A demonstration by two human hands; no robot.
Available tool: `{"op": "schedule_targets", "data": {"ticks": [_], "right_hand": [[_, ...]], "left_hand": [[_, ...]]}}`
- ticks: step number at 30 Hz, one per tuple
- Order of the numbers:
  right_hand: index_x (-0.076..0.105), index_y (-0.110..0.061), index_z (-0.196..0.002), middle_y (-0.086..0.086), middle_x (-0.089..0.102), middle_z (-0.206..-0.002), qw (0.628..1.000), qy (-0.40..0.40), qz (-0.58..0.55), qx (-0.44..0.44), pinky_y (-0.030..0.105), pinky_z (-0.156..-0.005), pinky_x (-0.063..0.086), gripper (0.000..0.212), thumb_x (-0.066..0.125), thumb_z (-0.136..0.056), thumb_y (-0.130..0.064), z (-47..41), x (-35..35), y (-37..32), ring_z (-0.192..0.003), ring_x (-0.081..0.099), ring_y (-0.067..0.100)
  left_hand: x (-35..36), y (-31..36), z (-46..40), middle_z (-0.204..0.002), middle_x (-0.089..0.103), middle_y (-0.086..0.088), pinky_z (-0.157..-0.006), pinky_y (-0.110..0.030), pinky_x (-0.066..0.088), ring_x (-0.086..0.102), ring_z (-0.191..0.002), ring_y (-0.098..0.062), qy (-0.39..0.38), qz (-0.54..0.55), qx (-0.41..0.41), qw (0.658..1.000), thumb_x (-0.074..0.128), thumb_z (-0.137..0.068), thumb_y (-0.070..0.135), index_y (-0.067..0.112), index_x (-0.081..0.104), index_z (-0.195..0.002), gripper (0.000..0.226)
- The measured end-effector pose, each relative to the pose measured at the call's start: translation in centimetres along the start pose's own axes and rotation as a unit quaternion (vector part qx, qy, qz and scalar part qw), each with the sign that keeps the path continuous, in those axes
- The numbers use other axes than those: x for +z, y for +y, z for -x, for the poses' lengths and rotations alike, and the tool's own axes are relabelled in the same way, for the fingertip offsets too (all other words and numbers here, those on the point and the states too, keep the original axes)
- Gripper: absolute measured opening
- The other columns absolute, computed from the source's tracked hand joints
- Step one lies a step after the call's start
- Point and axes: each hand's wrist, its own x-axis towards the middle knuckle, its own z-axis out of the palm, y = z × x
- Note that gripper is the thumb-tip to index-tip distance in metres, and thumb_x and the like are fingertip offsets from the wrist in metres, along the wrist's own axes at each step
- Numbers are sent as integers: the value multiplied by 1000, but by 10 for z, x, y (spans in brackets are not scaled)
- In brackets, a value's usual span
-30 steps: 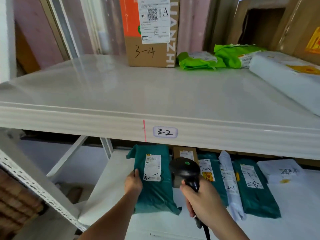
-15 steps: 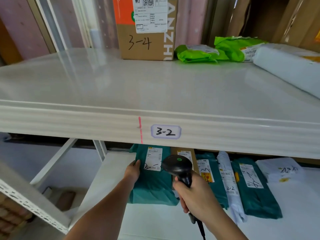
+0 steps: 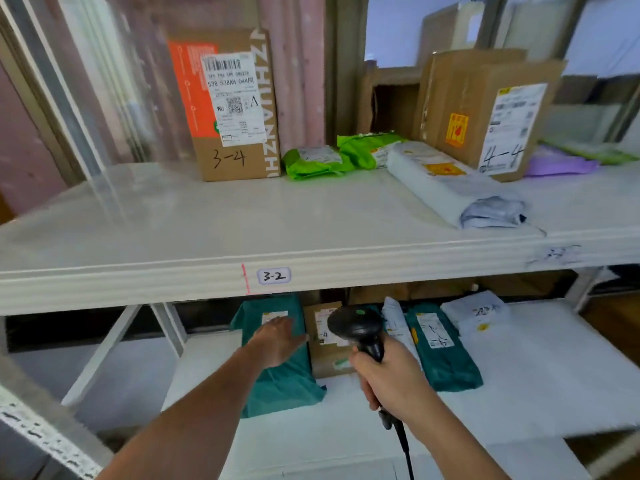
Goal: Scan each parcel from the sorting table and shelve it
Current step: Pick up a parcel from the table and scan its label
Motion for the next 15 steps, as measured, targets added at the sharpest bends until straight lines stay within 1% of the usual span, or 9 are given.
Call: {"op": "schedule_targets", "data": {"ticks": [2, 4, 6, 7, 9, 11, 13, 14, 15], "right_hand": [[54, -3, -86, 11, 54, -54, 999, 38, -5, 2, 27, -45, 45, 12, 57, -92, -14, 25, -11, -3, -39, 49, 16], [54, -5, -85, 11, 54, -56, 997, 72, -20, 13, 25, -44, 44, 11, 58, -93, -13, 53, -19, -5, -39, 48, 15], [54, -8, -84, 13, 54, -58, 993, 109, -45, 28, 25, -43, 44, 11, 57, -94, -12, 84, -26, -7, -39, 49, 15], [54, -9, -83, 12, 55, -57, 989, 130, -54, 35, 25, -43, 45, 12, 58, -94, -11, 100, -30, -7, -40, 50, 14], [55, -10, -84, 8, 55, -55, 982, 168, -61, 52, 24, -44, 46, 10, 58, -94, -11, 134, -39, -3, -40, 50, 13], [57, -8, -90, 7, 56, -56, 976, 198, -65, 69, 25, -45, 46, 7, 58, -94, -13, 169, -51, 1, -41, 50, 13], [57, -6, -95, 8, 56, -57, 969, 225, -63, 85, 28, -46, 46, 8, 58, -95, -15, 204, -68, 8, -41, 50, 14], [58, -6, -97, 8, 55, -58, 964, 241, -61, 94, 29, -47, 46, 9, 58, -95, -15, 221, -78, 11, -42, 50, 14], [58, -8, -98, 7, 55, -58, 959, 258, -60, 106, 28, -47, 46, 8, 58, -95, -15, 238, -88, 14, -42, 50, 14]], "left_hand": [[-7, 30, 10, -165, 35, -12, -121, -40, 31, 36, -150, -31, -28, -6, 28, 999, 43, -104, 60, 17, 28, -162, 73], [-9, 59, 24, -165, 37, -10, -119, -38, 34, 40, -148, -31, -47, -13, 62, 997, 46, -102, 63, 20, 31, -161, 75], [-8, 87, 39, -163, 39, -7, -118, -36, 36, 42, -146, -29, -63, -23, 103, 992, 45, -99, 68, 19, 34, -160, 79], [-5, 103, 45, -161, 41, -5, -118, -36, 36, 43, -146, -27, -69, -26, 128, 989, 43, -96, 73, 20, 36, -159, 83], [-1, 135, 63, -163, 40, -2, -119, -39, 34, 42, -146, -26, -85, -38, 154, 984, 38, -86, 85, 25, 38, -158, 93], [7, 169, 78, -162, 41, -4, -118, -41, 36, 43, -145, -27, -94, -63, 183, 977, 40, -91, 80, 24, 39, -158, 87], [14, 207, 96, -164, 37, -3, -116, -39, 34, 41, -147, -28, -123, -77, 210, 967, 44, -97, 73, 21, 34, -160, 82], [17, 225, 104, -162, 40, -3, -116, -37, 34, 43, -145, -27, -138, -74, 226, 961, 47, -99, 68, 20, 37, -159, 78], [23, 243, 113, -158, 46, -3, -114, -36, 36, 47, -141, -26, -144, -73, 252, 954, 50, -99, 65, 19, 43, -155, 72]]}}
